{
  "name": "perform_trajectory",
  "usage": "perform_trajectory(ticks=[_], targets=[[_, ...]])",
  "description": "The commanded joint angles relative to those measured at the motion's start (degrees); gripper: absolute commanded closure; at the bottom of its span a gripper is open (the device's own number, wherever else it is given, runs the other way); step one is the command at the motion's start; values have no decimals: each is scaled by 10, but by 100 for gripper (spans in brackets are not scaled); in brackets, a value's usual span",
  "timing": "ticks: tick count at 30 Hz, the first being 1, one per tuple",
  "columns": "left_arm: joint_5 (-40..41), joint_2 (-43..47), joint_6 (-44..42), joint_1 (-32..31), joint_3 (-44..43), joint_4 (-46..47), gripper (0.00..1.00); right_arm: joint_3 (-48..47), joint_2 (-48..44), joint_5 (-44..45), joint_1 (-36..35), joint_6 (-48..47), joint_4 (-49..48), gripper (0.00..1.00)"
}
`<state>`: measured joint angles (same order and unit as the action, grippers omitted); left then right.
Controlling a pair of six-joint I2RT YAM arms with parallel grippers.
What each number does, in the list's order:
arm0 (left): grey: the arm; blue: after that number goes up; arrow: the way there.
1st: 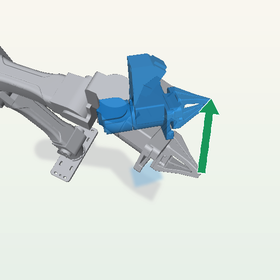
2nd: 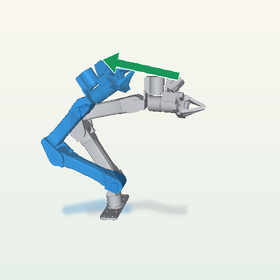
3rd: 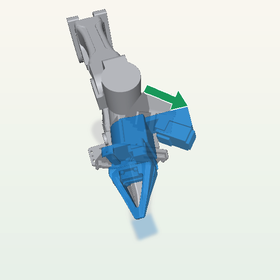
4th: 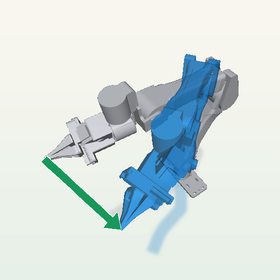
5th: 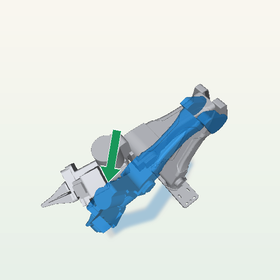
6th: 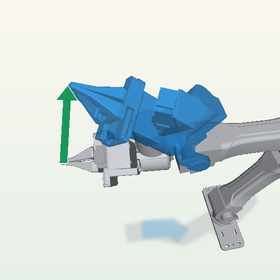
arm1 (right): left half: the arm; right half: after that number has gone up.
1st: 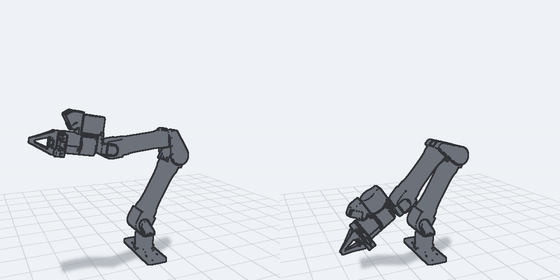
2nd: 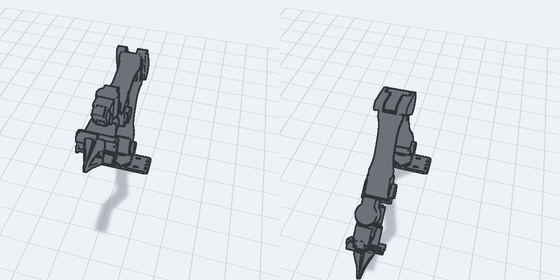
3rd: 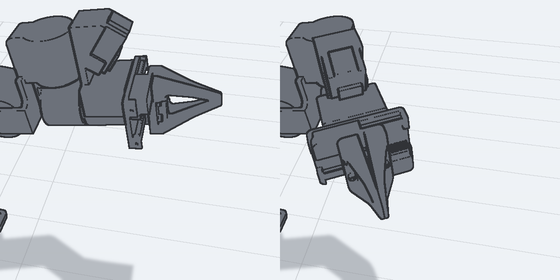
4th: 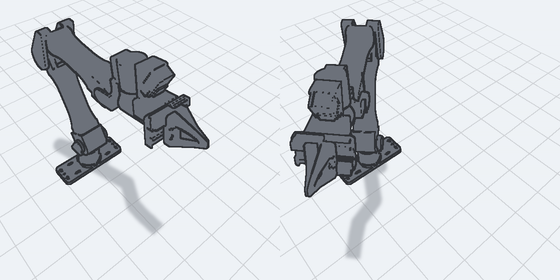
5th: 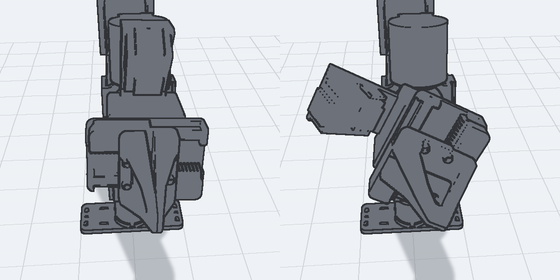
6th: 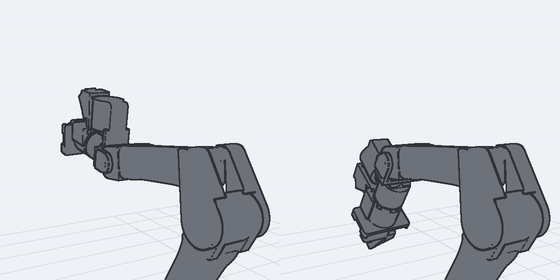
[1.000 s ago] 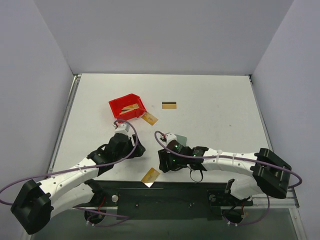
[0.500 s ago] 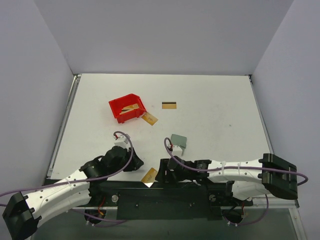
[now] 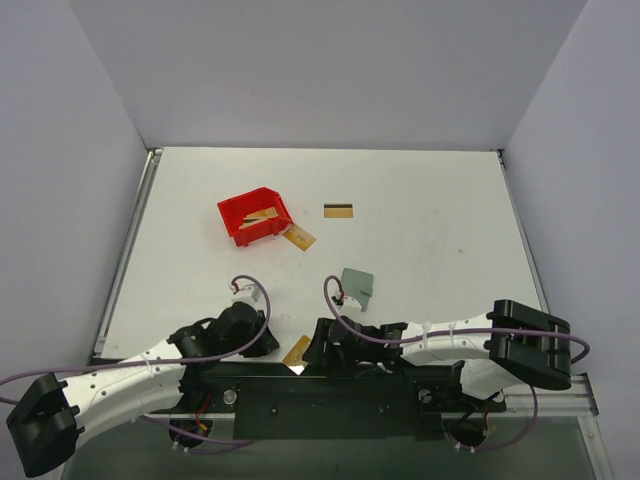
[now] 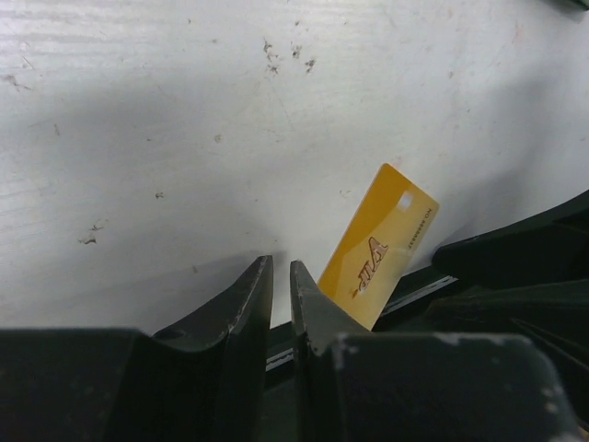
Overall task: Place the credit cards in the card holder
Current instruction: Pick up the credit card at the corner of the board.
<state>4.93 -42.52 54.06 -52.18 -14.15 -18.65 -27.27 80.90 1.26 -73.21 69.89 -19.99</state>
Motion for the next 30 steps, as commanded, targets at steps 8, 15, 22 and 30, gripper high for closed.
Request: perform_trajectory(ticks=[8, 15, 22, 30], targets=[[-24, -17, 19, -34, 13, 52, 87, 29, 28, -6, -3, 56, -55, 54], [-18, -7, 36, -56, 30, 64, 90, 28, 31, -6, -22, 62, -54, 54], [-12, -26, 46, -79, 30, 85, 92, 32, 26, -3, -28, 66, -53, 54], [1, -50, 54, -120, 21, 103, 95, 64, 27, 17, -19, 91, -95, 54]])
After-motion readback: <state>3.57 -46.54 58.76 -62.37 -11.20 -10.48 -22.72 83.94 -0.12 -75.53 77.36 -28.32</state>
